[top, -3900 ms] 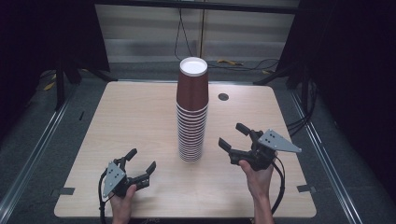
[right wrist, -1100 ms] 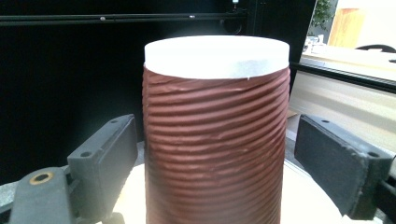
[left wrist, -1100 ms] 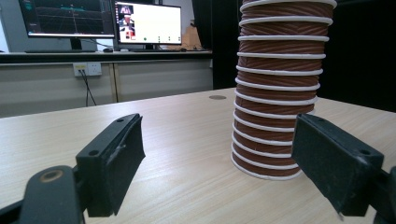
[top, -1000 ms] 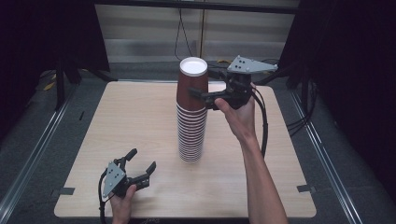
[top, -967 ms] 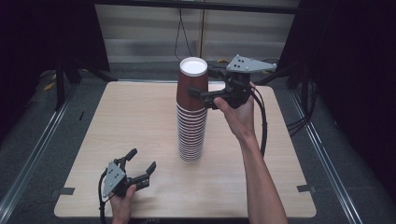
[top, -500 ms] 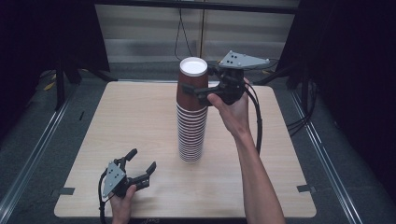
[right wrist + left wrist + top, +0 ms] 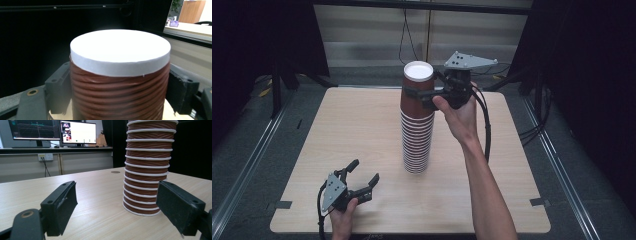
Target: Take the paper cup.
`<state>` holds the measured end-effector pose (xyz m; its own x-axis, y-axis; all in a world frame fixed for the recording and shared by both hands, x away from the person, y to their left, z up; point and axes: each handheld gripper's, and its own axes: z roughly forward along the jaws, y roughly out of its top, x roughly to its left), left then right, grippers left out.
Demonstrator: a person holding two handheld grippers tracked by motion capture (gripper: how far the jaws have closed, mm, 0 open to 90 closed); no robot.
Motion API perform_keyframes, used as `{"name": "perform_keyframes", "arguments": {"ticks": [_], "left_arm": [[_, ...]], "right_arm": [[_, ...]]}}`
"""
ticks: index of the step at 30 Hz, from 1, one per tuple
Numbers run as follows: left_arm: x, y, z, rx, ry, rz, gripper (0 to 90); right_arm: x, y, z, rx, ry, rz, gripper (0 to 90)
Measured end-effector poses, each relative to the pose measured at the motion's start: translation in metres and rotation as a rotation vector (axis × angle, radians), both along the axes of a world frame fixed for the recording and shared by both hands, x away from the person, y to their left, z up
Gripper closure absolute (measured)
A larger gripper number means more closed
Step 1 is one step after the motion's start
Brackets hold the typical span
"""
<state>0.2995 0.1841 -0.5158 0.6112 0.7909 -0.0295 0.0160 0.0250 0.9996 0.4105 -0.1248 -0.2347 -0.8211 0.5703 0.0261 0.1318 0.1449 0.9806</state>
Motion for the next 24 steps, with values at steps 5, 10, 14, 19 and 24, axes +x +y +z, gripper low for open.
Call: {"name": "perform_keyframes", "arguments": {"ticks": [5, 10, 14, 19, 24], "left_arm": [[0.0, 0.0, 0.0, 0.0, 0.0, 0.0, 16.9], [0.0, 0.0, 0.0, 0.0, 0.0, 0.0, 16.9], [0.0, 0.0, 0.0, 0.0, 0.0, 0.0, 16.9], [0.0, 0.0, 0.0, 0.0, 0.0, 0.0, 16.9], [0.0, 0.0, 0.0, 0.0, 0.0, 0.0, 16.9]], "right_arm": [[-0.001, -0.001, 0.002, 0.012, -0.007, -0.001, 20.3], [-0.001, -0.002, 0.004, 0.029, -0.016, -0.001, 20.3], [-0.001, -0.002, 0.005, 0.043, -0.024, -0.003, 20.4], [-0.002, -0.004, 0.011, 0.081, -0.043, -0.007, 20.6], [-0.002, -0.007, 0.016, 0.123, -0.053, -0.008, 20.7]]}}
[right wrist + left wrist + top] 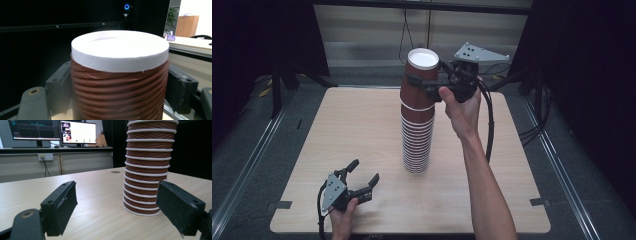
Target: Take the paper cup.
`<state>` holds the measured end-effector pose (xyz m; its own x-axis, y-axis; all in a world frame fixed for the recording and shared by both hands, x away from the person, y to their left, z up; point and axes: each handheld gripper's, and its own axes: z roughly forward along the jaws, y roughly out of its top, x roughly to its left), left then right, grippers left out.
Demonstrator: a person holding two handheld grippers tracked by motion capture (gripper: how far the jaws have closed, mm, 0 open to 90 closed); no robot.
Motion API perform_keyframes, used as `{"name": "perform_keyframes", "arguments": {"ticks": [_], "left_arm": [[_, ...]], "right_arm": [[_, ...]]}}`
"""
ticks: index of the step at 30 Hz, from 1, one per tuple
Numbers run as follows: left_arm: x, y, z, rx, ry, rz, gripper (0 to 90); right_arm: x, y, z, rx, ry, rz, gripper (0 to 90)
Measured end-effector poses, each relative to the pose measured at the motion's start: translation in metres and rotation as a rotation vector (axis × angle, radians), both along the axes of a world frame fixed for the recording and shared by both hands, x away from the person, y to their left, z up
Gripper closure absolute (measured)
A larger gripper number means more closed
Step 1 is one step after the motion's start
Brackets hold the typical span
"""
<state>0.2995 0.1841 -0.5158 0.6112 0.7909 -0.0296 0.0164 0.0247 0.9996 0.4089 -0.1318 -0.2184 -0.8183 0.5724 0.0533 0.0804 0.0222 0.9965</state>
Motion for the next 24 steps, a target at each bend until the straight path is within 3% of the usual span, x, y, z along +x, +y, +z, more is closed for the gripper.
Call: {"name": "perform_keyframes", "arguments": {"ticks": [24], "left_arm": [[0.0, -0.0001, 0.0, -0.001, 0.0, 0.0, 16.9]], "right_arm": [[-0.0017, -0.0093, 0.0099, 0.163, -0.045, -0.003, 21.0]]}}
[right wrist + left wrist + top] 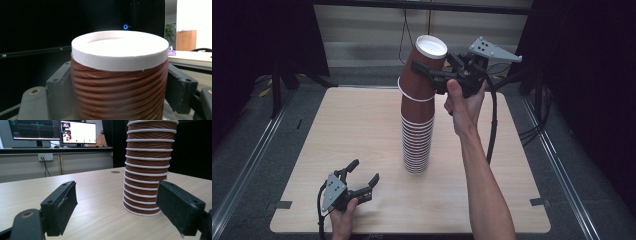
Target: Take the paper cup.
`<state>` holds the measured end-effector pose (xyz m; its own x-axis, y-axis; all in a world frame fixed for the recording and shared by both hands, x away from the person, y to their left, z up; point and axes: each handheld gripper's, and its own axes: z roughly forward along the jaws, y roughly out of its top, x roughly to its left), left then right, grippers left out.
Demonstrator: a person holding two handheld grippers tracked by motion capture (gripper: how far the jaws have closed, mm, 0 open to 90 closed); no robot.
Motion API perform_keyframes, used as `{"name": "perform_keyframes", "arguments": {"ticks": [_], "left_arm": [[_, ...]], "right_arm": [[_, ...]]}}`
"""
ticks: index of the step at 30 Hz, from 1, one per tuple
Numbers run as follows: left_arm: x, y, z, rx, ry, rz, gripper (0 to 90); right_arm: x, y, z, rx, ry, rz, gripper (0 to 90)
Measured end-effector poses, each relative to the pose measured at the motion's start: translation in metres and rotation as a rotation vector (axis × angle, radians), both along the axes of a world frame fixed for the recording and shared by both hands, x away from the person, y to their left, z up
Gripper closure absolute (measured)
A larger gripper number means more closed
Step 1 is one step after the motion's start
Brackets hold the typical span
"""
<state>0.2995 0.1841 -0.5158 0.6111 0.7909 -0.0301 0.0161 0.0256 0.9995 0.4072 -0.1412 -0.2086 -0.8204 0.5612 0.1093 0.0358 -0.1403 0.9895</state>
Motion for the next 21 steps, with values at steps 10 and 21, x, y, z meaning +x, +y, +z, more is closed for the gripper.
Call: {"name": "perform_keyframes", "arguments": {"ticks": [10, 21], "left_arm": [[0.0, 0.0, 0.0, 0.0, 0.0, 0.0, 16.9], [0.0, 0.0, 0.0, 0.0, 0.0, 0.0, 17.0]], "right_arm": [[-0.001, -0.001, 0.009, 0.047, -0.023, -0.001, 21.1], [-0.005, -0.006, 0.016, 0.091, -0.053, -0.022, 21.3]]}}
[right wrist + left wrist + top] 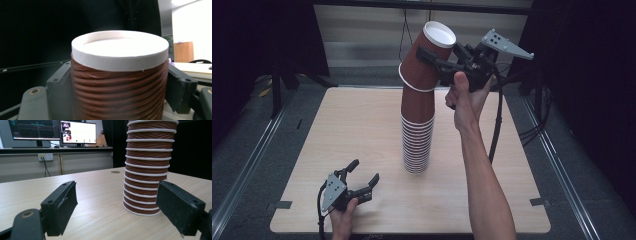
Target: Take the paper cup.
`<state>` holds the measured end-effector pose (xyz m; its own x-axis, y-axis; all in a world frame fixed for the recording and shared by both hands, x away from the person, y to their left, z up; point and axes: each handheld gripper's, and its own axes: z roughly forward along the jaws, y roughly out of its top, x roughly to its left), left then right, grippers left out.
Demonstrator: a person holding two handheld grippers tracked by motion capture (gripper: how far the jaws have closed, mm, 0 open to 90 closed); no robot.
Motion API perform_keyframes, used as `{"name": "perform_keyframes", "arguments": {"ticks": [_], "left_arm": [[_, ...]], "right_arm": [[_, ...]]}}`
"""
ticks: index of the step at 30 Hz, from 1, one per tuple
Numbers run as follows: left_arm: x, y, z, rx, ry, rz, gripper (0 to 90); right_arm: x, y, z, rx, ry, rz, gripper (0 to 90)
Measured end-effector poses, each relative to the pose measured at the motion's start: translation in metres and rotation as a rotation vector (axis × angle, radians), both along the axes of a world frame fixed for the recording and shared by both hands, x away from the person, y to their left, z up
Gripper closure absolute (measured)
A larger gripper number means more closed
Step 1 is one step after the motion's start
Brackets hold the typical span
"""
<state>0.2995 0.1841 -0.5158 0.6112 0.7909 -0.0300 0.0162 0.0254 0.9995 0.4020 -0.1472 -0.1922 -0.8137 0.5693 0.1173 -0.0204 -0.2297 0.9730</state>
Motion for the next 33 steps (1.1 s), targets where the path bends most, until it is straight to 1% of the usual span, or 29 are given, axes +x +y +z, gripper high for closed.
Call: {"name": "perform_keyframes", "arguments": {"ticks": [1, 2, 7, 10, 13, 18, 21, 22, 23, 26, 27, 28, 31, 32, 33], "left_arm": [[0.0, 0.0, 0.0, 0.0, 0.0, 0.0, 17.0], [0.0, 0.0, 0.0, 0.0, 0.0, 0.0, 17.0], [0.0, 0.0, 0.0, 0.0, 0.0, 0.0, 17.0], [0.0, 0.0, 0.0, 0.0, 0.0, 0.0, 17.0], [0.0, 0.0, 0.0, 0.0, 0.0, 0.0, 17.0], [0.0, 0.0, 0.0, 0.001, 0.0, 0.001, 16.9], [0.0, 0.0, 0.0, 0.001, 0.0, 0.003, 16.9], [0.0, 0.0, 0.0, 0.001, 0.0, 0.006, 16.9], [0.0, 0.0, 0.0, 0.001, 0.0, 0.006, 16.9], [0.0, 0.0, 0.0, 0.002, 0.001, 0.007, 16.9], [0.0, 0.0, 0.0, 0.002, 0.002, 0.007, 16.9], [0.0, -0.001, 0.0, 0.003, 0.009, 0.01, 16.9], [0.001, -0.001, 0.001, 0.01, 0.015, 0.013, 16.8], [0.001, -0.001, 0.001, 0.017, 0.012, 0.018, 16.6], [0.002, -0.002, 0.001, 0.017, 0.019, 0.016, 16.6]], "right_arm": [[0.0, 0.0, 0.0, 0.0, 0.0, 0.0, 21.3], [-0.001, -0.002, 0.001, 0.015, -0.004, 0.002, 21.3], [-0.003, -0.006, 0.003, 0.019, -0.011, -0.008, 21.3], [-0.005, -0.011, 0.004, 0.035, -0.014, -0.018, 21.3], [-0.007, -0.014, 0.005, 0.036, -0.017, -0.024, 21.3], [-0.012, -0.024, 0.006, 0.042, -0.02, -0.042, 21.3], [-0.014, -0.032, 0.005, 0.035, -0.025, -0.053, 21.3], [-0.017, -0.037, 0.006, 0.023, -0.027, -0.062, 21.3], [-0.017, -0.037, 0.006, 0.023, -0.027, -0.062, 21.3], [-0.021, -0.047, 0.006, 0.014, -0.031, -0.079, 21.3], [-0.023, -0.053, 0.005, 0.004, -0.03, -0.095, 21.3], [-0.024, -0.056, 0.005, 0.001, -0.027, -0.1, 21.3], [-0.026, -0.062, 0.002, -0.006, -0.022, -0.112, 21.3], [-0.027, -0.067, -0.002, -0.012, -0.014, -0.119, 21.4], [-0.027, -0.067, -0.002, -0.012, -0.014, -0.119, 21.4]]}}
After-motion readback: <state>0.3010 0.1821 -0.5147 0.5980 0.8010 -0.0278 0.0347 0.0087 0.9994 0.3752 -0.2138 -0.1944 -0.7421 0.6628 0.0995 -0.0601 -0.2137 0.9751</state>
